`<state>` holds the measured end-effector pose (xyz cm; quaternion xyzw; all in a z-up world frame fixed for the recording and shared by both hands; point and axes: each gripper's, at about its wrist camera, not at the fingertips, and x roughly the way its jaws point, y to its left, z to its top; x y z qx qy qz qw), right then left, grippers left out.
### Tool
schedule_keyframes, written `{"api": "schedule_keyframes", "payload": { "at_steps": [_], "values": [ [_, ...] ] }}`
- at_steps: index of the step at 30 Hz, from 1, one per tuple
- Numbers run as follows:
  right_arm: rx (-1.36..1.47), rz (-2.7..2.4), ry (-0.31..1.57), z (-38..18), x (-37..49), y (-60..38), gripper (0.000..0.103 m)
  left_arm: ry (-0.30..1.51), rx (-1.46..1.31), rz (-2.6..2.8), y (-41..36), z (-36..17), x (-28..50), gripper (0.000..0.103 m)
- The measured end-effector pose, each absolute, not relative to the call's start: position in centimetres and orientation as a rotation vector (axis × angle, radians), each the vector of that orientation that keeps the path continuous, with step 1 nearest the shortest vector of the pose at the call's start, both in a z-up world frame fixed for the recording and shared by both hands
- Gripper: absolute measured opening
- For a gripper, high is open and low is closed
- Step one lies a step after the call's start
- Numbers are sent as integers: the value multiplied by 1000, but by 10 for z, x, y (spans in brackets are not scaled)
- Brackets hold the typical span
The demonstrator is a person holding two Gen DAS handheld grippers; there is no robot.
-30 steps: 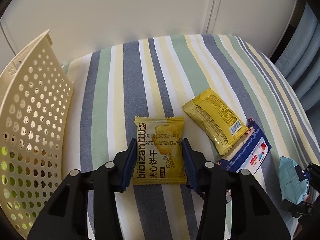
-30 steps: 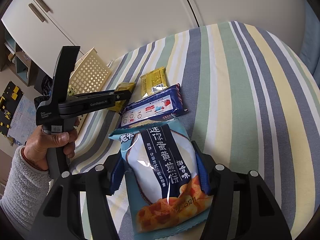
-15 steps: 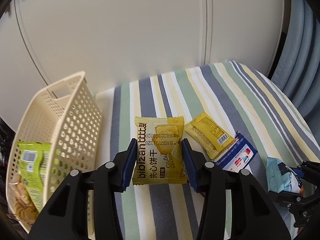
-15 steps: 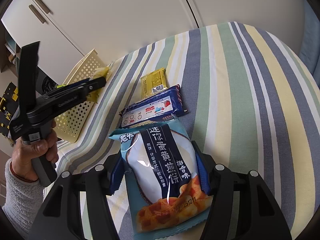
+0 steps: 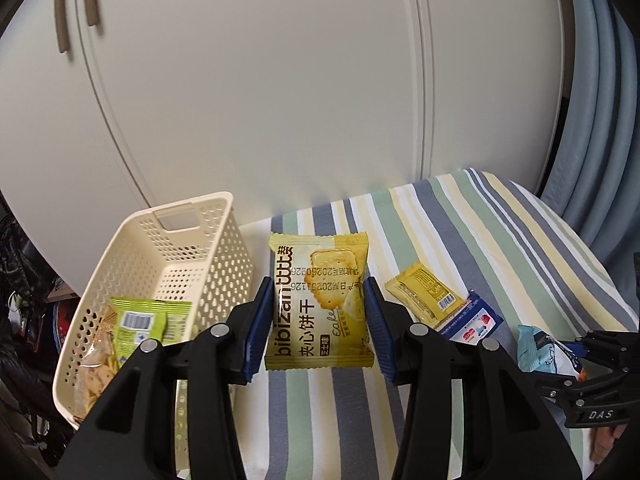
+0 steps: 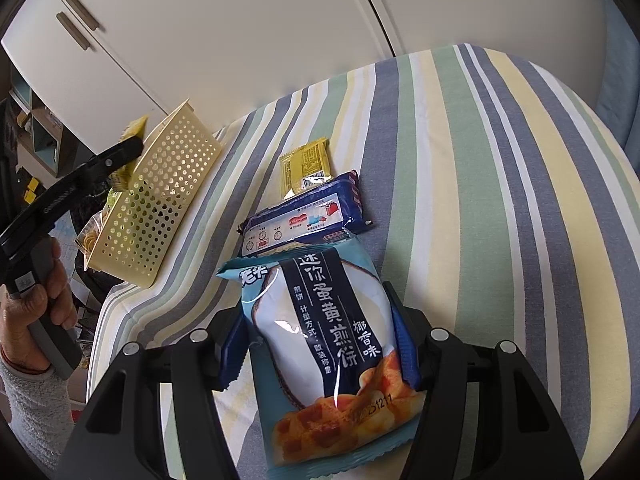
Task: Organize snacks
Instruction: 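Carry the bibizan pack into the basket with the left tool, release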
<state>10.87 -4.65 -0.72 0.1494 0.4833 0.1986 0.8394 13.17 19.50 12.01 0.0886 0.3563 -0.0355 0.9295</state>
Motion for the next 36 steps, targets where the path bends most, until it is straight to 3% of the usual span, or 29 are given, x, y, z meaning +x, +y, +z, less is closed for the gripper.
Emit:
{"api": "schedule_keyframes", "payload": {
  "at_steps": [15, 36],
  "values": [
    [316, 418, 1022, -8, 110, -47, 60, 672, 119, 44, 256, 149, 115, 46],
    [315, 417, 1023, -8, 111, -46, 60, 717, -52, 219, 357, 120, 120, 46]
  ]
}}
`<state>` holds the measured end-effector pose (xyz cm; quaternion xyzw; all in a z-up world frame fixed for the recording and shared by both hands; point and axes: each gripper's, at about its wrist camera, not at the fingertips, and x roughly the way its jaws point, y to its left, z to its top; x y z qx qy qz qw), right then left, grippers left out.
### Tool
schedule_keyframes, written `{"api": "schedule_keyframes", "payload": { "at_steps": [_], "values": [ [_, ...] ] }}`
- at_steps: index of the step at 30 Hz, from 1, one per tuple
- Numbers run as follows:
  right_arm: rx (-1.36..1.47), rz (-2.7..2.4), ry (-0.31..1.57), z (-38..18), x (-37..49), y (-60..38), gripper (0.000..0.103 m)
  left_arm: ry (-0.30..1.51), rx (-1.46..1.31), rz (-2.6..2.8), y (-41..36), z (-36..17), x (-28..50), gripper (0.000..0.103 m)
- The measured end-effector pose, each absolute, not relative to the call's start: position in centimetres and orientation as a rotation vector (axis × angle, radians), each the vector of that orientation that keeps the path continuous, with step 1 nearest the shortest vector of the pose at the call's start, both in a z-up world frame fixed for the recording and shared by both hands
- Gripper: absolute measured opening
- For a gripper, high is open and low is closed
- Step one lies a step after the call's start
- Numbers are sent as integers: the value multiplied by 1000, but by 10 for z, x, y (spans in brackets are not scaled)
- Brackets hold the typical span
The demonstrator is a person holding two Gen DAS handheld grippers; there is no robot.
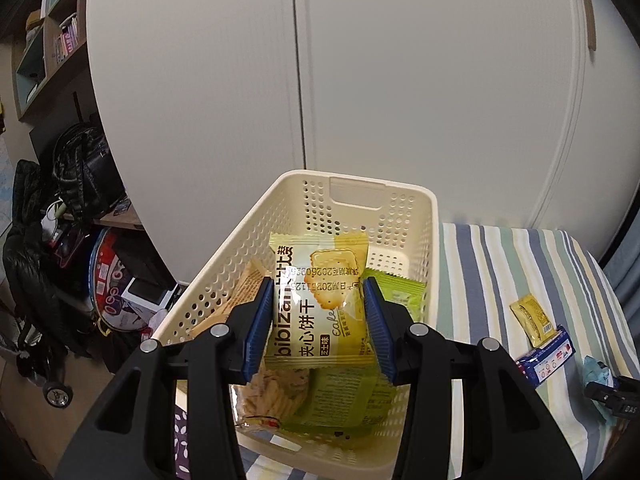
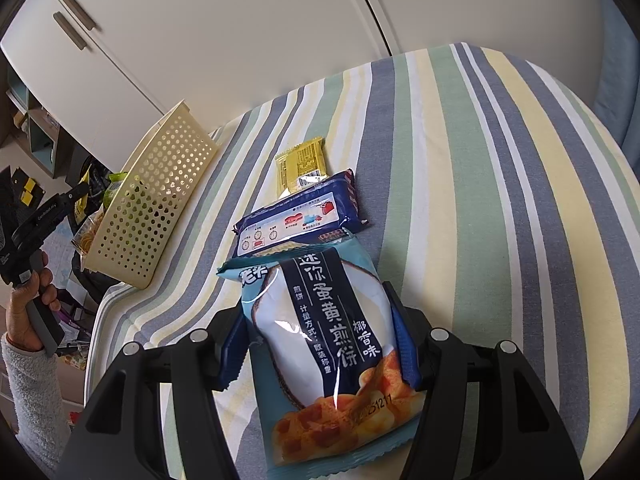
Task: Organize snacks
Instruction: 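Carry the bibizan pack into the basket with the left tool, release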
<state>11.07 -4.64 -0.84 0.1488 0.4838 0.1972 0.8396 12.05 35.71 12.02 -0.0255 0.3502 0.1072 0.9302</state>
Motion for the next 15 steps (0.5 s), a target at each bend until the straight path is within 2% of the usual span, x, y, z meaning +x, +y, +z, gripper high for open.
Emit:
{"api": "schedule_keyframes", "payload": {
  "at_steps": [6, 7, 10, 15],
  "values": [
    [315, 417, 1023, -9, 111, -46, 60, 736, -90, 254, 381, 109, 118, 46],
    [315, 416, 1023, -8, 110, -46, 60, 740, -95, 259, 385, 107, 118, 51],
    [315, 416, 1022, -8, 110, -46, 60, 749, -130, 281, 394, 102, 116, 80],
    [315, 416, 1023, -8, 110, -46, 60, 755, -184, 287, 406, 93, 108, 81]
  ]
}}
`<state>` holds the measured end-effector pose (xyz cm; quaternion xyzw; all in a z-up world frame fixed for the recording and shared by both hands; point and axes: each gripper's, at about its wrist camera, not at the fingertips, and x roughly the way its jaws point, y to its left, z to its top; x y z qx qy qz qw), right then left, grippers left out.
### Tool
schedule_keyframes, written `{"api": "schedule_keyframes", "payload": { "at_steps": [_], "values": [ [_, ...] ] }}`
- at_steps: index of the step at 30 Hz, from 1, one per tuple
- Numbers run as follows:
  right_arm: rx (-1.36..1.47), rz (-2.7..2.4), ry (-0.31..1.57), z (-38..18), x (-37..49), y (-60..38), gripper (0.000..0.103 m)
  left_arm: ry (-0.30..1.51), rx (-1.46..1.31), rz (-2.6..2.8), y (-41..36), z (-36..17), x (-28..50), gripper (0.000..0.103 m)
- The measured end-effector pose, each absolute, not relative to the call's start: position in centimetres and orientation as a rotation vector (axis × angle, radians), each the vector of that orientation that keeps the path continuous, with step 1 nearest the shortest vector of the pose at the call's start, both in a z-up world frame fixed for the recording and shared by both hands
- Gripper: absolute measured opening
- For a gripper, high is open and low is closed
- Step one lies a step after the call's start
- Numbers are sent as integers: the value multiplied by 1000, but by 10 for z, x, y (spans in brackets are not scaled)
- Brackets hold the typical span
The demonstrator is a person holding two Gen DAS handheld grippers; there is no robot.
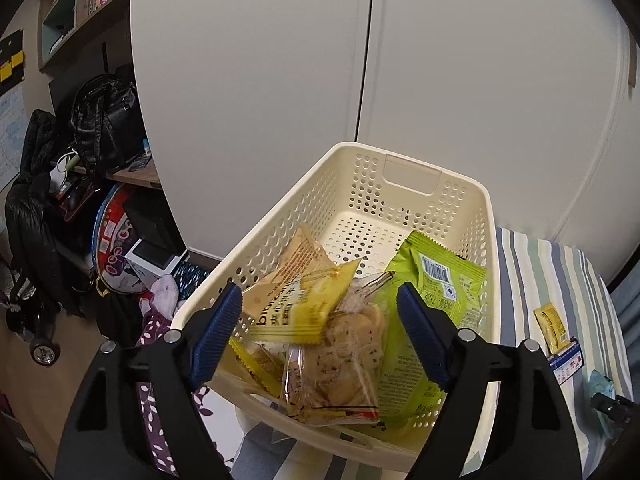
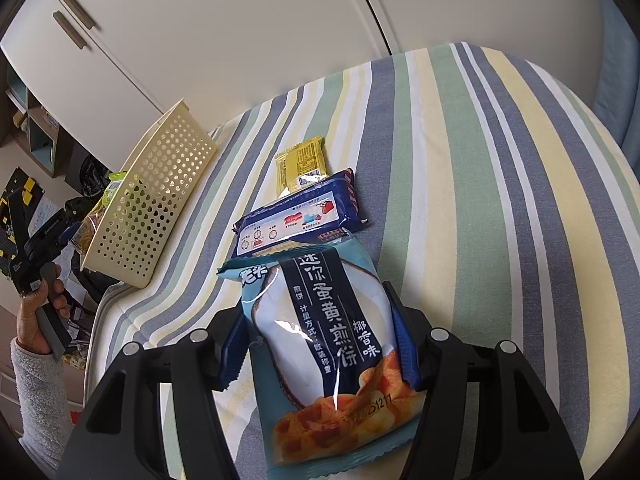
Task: Organize snacks
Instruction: 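Carry the bibizan pack into the basket with the left tool, release, then lift the light-blue printed bag with the right tool toward the basket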
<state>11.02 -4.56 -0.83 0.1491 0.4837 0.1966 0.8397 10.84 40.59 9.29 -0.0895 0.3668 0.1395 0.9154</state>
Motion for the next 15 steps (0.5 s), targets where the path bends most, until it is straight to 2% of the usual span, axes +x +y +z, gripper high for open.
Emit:
{"api": "schedule_keyframes", "payload": {
  "at_steps": [4, 7, 15],
  "values": [
    [315, 415, 1023, -9, 110, -46, 60, 760, -230, 307, 417, 87, 100, 81],
    [315, 414, 1023, -9, 111, -45, 60, 749, -256, 326, 421, 85, 90, 87],
    [323, 405, 1019, -10, 109, -48, 60, 689, -290, 368, 411, 82, 56, 93]
  ]
}}
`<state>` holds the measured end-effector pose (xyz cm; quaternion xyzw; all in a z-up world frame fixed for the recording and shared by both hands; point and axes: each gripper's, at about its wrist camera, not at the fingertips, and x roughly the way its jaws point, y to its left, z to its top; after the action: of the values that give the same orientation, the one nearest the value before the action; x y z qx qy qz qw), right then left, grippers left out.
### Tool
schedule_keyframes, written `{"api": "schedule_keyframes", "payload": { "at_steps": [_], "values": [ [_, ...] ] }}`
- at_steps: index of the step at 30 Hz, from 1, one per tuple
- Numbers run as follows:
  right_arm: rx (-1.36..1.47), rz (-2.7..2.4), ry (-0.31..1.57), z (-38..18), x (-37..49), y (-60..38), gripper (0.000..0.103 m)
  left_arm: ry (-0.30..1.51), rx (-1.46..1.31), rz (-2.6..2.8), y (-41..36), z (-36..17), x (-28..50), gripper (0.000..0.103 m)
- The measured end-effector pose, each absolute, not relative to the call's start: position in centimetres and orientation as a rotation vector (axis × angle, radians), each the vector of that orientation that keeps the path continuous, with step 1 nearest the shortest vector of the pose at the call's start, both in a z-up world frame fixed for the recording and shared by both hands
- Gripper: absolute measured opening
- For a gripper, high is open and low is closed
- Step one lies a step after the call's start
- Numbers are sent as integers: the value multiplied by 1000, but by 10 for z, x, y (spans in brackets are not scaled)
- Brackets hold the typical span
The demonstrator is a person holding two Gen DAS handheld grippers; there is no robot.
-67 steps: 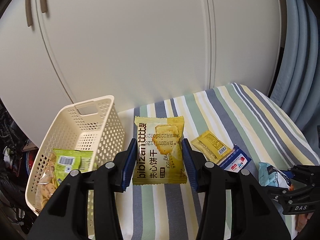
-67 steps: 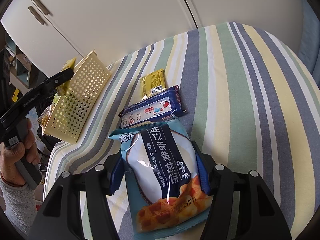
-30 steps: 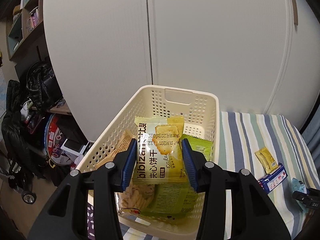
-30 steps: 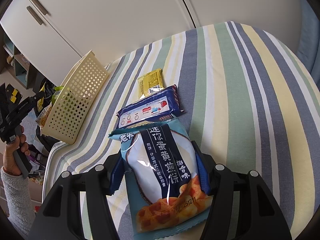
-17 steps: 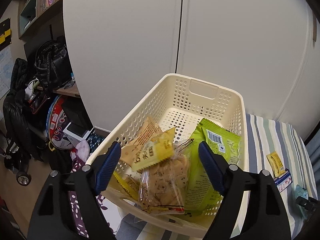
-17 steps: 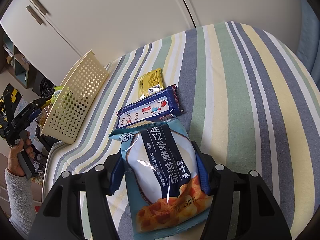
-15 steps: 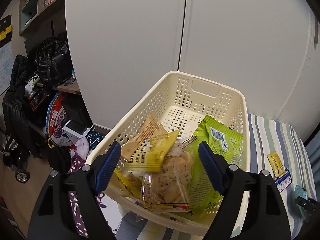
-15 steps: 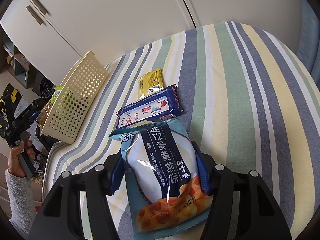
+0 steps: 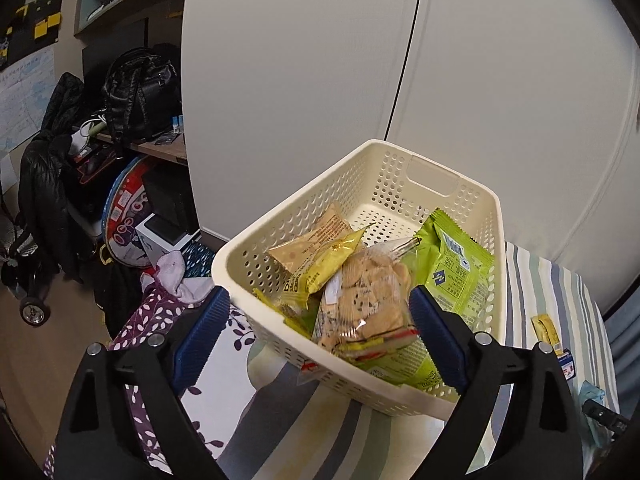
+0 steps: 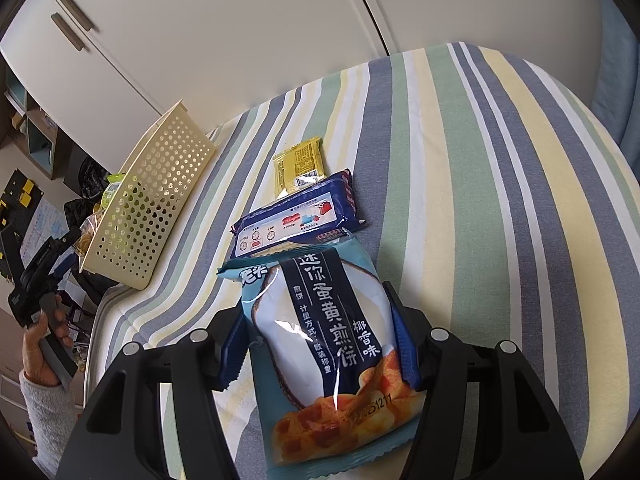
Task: Organize snacks
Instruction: 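Lift the light-blue printed bag with the right tool toward the basket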
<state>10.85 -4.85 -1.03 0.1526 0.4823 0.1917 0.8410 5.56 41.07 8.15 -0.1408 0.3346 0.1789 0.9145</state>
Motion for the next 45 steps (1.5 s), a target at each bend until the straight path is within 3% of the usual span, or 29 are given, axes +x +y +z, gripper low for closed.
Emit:
{"api": "schedule_keyframes", "payload": {
  "at_steps": [12, 20, 32, 45],
  "values": [
    [328, 356, 1021, -2, 104, -47, 60, 631, -332, 352, 381, 69, 14, 97],
    [361, 441, 953, 48, 109, -15, 60, 617, -379, 336, 379, 58, 6, 97],
    [261, 647, 907, 115, 147, 122, 60, 537, -467, 357, 395, 58, -11, 98],
    [150, 720, 972, 108, 195, 275, 62, 471, -536, 375, 406, 57, -24, 98]
  ]
}}
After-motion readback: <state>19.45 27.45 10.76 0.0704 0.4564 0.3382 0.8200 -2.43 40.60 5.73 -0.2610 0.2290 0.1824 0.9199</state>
